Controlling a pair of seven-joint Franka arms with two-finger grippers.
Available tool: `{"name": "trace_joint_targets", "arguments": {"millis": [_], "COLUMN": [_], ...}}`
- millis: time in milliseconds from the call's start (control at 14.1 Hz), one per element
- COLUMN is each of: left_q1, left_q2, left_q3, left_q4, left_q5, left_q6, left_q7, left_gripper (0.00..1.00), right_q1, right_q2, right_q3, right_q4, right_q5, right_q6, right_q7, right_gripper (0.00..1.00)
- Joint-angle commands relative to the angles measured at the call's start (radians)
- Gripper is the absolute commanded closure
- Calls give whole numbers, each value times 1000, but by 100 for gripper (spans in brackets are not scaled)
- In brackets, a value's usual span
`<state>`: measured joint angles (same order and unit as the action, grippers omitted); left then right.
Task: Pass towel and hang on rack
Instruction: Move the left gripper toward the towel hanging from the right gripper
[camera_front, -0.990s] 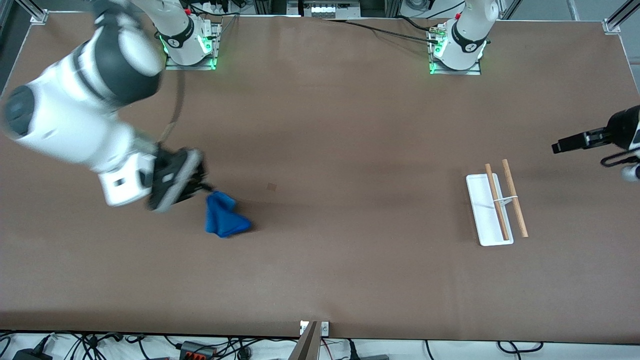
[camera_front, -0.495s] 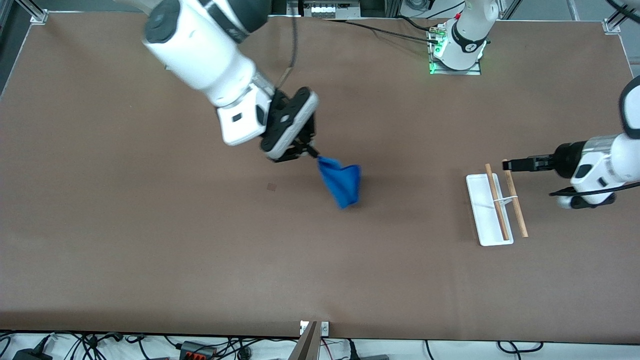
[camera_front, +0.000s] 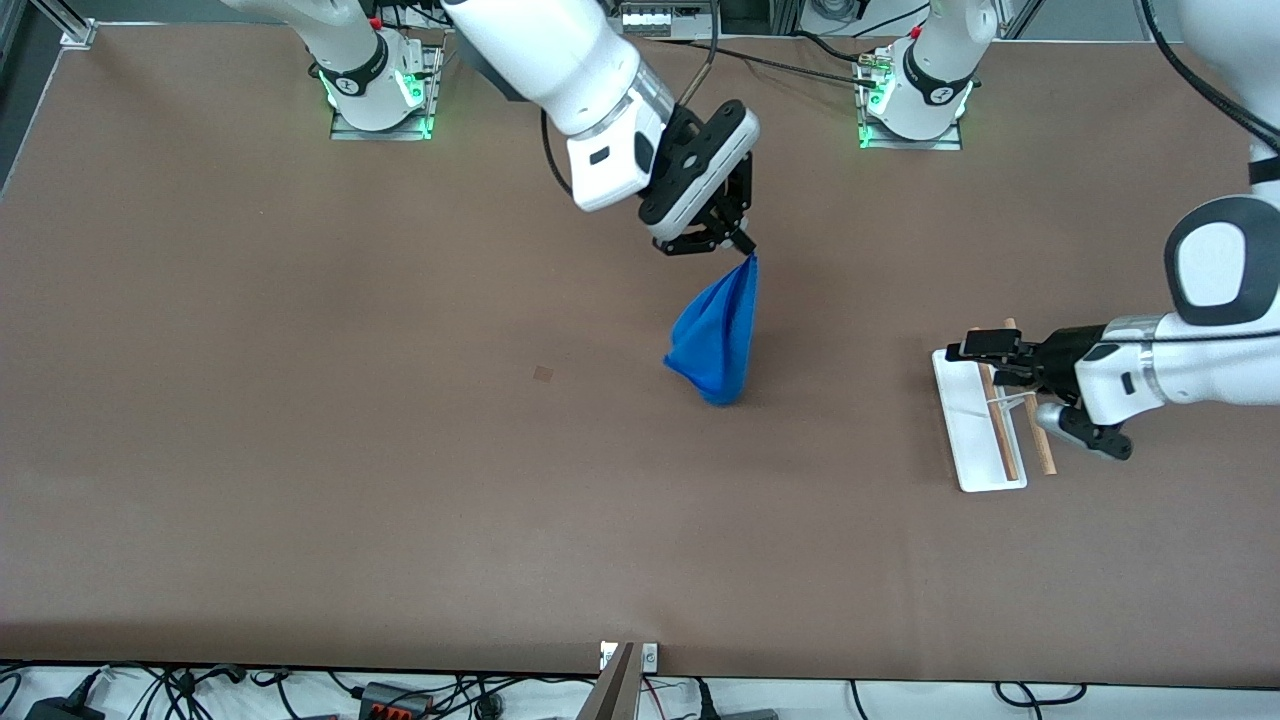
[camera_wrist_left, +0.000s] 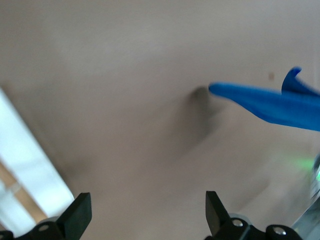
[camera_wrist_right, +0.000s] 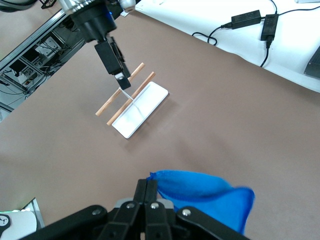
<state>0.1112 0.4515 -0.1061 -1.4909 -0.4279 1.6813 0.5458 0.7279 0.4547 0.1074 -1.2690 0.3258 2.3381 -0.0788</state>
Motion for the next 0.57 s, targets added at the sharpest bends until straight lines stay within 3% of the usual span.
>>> {"name": "trace_joint_targets", "arguments": {"millis": [0,283,495], "left_q1": [-7,-2,-8], "left_q2": [18,19,44], "left_q3": [5,5,-41], "left_q4": [-35,-202,-227], "left_q5": [-55,-300,-399], "left_q6": [63,149,207], "left_q7": [289,670,827], "left_gripper": [0,0,0], "right_q1": [5,7,15], "right_q2": [15,15,15], "right_q3": [-12,-12,-12], "right_q4": [31,31,30], "right_q5": [9,9,7], "right_q6": [0,1,1], "right_q7": [14,14,16], "right_gripper": [100,100,100]}}
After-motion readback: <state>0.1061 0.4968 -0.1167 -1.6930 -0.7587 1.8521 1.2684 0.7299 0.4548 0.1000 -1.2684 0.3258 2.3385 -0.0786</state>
